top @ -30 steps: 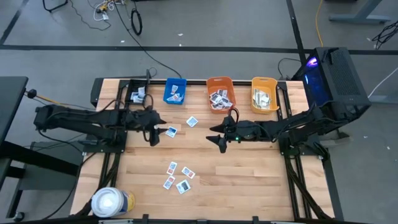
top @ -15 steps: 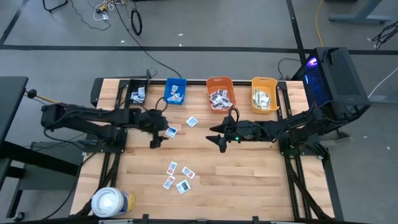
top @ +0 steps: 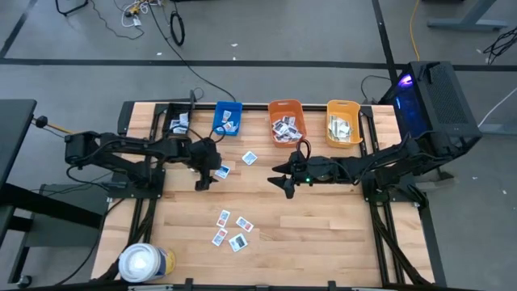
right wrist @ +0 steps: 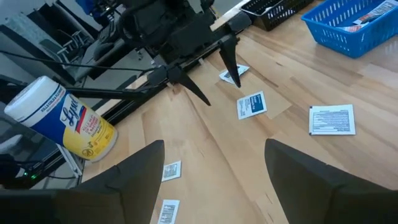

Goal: Pick & Place First Aid Supplies
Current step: Put the alcohol pad into the black bin

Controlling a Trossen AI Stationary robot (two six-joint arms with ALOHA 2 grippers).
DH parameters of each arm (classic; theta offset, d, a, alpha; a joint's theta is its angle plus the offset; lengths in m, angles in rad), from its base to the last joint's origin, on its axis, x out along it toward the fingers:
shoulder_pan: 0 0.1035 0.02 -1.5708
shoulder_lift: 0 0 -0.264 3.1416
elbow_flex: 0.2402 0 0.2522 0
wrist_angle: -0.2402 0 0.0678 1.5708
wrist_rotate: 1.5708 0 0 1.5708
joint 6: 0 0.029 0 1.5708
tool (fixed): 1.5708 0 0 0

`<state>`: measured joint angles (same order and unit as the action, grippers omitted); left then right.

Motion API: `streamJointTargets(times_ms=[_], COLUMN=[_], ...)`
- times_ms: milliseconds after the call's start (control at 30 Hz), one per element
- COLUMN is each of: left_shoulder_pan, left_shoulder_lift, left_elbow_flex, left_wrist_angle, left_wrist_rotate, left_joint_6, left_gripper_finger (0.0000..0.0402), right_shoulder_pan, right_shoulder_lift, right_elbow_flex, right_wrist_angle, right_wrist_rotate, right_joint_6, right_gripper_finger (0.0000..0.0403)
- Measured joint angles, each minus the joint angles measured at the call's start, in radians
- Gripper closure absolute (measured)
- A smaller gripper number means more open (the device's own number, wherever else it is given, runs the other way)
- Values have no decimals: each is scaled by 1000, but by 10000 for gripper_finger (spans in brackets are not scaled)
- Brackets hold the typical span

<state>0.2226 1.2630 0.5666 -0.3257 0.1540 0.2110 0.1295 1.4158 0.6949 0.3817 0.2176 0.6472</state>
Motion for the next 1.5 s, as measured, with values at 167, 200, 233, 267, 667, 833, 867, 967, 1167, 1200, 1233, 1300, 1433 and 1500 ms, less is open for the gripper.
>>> streamJointTargets(times_ms=[167, 200, 233, 267, 667, 833, 867, 967, 1167, 1200, 1233, 1300, 1433, 1500], left_shoulder_pan=[11, 18, 27, 36, 109, 105, 104, 103, 96, 91, 88, 78, 54, 45], left_shoulder_lift=[8, 8, 8, 8, 35, 128, 151, 211, 297, 307, 318, 335, 371, 392], left_elbow_flex=[52, 65, 80, 97, 189, 230, 244, 282, 323, 326, 327, 327, 327, 327], left_wrist_angle=[-12, -17, -26, -37, -122, -193, -209, -253, -271, -272, -268, -274, -267, -250], left_wrist_rotate=[0, 0, -1, -3, -3, 0, -1, -2, -15, -18, -20, -20, -38, -58], left_joint_6=[63, 63, 63, 63, 169, 251, 272, 309, 401, 404, 404, 404, 407, 407], left_gripper_finger=[109, 103, 97, 90, 22, 19, 19, 19, 19, 19, 19, 19, 19, 19], right_shoulder_pan=[0, 0, 0, 0, 0, 0, 0, 0, 0, 0, 0, 0, 0, 0], right_shoulder_lift=[0, 0, 0, 0, 0, 0, 0, 0, -1, -1, -1, -1, -1, -1], right_elbow_flex=[0, 0, 0, 0, 0, 0, 0, 0, 0, 0, 0, 0, 0, 0], right_wrist_angle=[0, 0, 0, 0, -1, -1, -2, -2, -2, -2, -2, -2, -5, -9], right_wrist_rotate=[0, 0, 0, 0, 2, 2, 2, 2, 2, 2, 2, 2, 2, 2], right_joint_6=[0, 0, 0, 0, -1, -1, -1, 0, 1, 1, 1, 1, -1, -7], right_gripper_finger=[124, 124, 124, 124, 124, 124, 124, 124, 124, 124, 124, 124, 124, 124])
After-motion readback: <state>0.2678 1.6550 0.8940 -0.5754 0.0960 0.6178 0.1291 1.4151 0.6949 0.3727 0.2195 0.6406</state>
